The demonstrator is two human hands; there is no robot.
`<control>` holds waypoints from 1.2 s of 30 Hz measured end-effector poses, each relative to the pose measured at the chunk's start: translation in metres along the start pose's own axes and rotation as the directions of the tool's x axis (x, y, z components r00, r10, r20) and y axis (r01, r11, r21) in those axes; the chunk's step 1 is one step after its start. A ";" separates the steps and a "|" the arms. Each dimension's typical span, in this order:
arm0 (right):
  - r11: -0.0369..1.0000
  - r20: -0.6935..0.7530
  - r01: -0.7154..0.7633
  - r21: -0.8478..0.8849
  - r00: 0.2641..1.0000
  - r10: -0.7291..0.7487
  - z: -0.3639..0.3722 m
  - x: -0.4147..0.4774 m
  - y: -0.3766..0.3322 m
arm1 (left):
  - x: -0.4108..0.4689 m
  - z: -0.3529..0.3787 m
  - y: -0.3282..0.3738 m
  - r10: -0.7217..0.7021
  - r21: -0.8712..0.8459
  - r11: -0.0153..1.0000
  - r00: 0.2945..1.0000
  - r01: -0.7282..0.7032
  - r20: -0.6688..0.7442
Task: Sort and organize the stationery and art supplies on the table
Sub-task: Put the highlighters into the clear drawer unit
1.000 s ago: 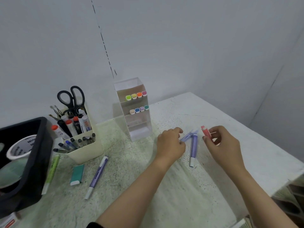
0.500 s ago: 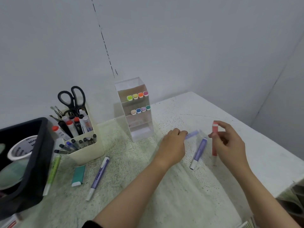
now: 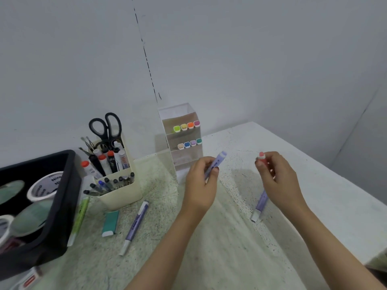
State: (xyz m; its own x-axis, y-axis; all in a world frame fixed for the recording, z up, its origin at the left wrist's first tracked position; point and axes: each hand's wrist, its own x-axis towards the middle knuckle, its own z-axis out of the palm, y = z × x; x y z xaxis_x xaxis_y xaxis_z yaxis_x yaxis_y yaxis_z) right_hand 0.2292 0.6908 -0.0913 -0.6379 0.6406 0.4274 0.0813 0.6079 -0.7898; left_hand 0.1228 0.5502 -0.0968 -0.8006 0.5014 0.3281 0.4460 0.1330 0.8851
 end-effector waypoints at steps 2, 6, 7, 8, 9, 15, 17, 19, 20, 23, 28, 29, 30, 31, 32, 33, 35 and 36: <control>0.993 0.016 0.084 -0.087 0.996 -0.083 0.002 0.004 -0.008 | -0.002 -0.014 0.006 0.054 0.006 0.999 0.994 -0.054 -0.092; 0.983 0.066 0.172 -0.060 0.984 -0.168 0.009 0.013 -0.029 | -0.004 -0.038 0.012 0.115 0.030 0.993 0.964 -0.111 -0.240; 0.981 0.057 0.193 -0.018 0.980 -0.191 0.013 0.015 -0.036 | -0.003 -0.043 0.012 0.118 0.028 0.993 0.957 -0.114 -0.265; 0.976 0.043 0.213 0.034 0.976 -0.215 0.017 0.017 -0.042 | -0.004 -0.047 0.013 0.124 0.045 0.992 0.951 -0.116 -0.284; 0.967 0.027 0.239 0.083 0.970 -0.242 0.020 0.019 -0.049 | -0.003 -0.051 0.014 0.130 0.086 0.990 0.946 -0.109 -0.295; 0.892 0.031 0.390 0.230 0.913 -0.408 0.042 0.026 -0.072 | 0.004 -0.065 0.019 0.074 0.240 0.971 0.925 0.019 -0.373; 0.883 0.085 0.437 0.173 0.886 -0.456 0.051 0.029 -0.067 | 0.006 -0.068 0.020 0.074 0.256 0.966 0.929 0.023 -0.362; 0.863 0.138 0.500 0.074 0.852 -0.506 0.060 0.031 -0.057 | 0.006 -0.070 0.021 0.069 0.268 0.963 0.936 0.028 -0.346; 0.844 0.159 0.535 0.023 0.832 -0.532 0.064 0.032 -0.053 | 0.006 -0.072 0.021 0.063 0.277 0.960 0.940 0.035 -0.337; 0.776 0.197 0.619 -0.120 0.781 -0.593 0.071 0.035 -0.046 | 0.007 -0.075 0.018 0.050 0.317 0.947 0.952 0.052 -0.303; 0.695 0.248 0.687 -0.214 0.726 -0.642 0.079 0.040 -0.038 | 0.010 -0.078 0.014 0.040 0.333 0.942 0.968 0.046 -0.247; 0.683 0.249 0.696 -0.220 0.717 -0.651 0.081 0.040 -0.036 | 0.010 -0.079 0.012 0.047 0.331 0.943 0.969 0.037 -0.241; 0.677 0.250 0.702 -0.221 0.712 -0.657 0.082 0.041 -0.034 | 0.010 -0.079 0.011 0.054 0.329 0.944 0.970 0.028 -0.239; 0.675 0.251 0.704 -0.222 0.710 -0.658 0.084 0.041 -0.031 | 0.010 -0.079 0.010 0.062 0.326 0.945 0.969 0.020 -0.241; 0.674 0.251 0.704 -0.223 0.710 -0.658 0.085 0.042 -0.029 | 0.009 -0.080 0.009 0.070 0.323 0.946 0.966 0.014 -0.247; 0.675 0.249 0.703 -0.225 0.711 -0.658 0.087 0.042 -0.027 | 0.009 -0.080 0.008 0.078 0.317 0.948 0.963 0.008 -0.258; 0.676 0.242 0.702 -0.225 0.712 -0.659 0.089 0.043 -0.024 | 0.008 -0.081 0.007 0.099 0.318 0.948 0.955 -0.006 -0.279; 0.674 0.236 0.703 -0.227 0.711 -0.662 0.090 0.043 -0.022 | 0.008 -0.081 0.007 0.109 0.329 0.944 0.952 -0.008 -0.288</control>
State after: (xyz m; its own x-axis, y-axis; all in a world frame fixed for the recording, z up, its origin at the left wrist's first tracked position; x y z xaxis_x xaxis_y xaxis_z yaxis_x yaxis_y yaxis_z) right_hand 0.1305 0.6629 -0.0951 -0.6881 -0.0572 0.7234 -0.2196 0.9666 -0.1324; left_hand 0.0867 0.4857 -0.0615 -0.8284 0.2457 0.5034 0.5596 0.4028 0.7243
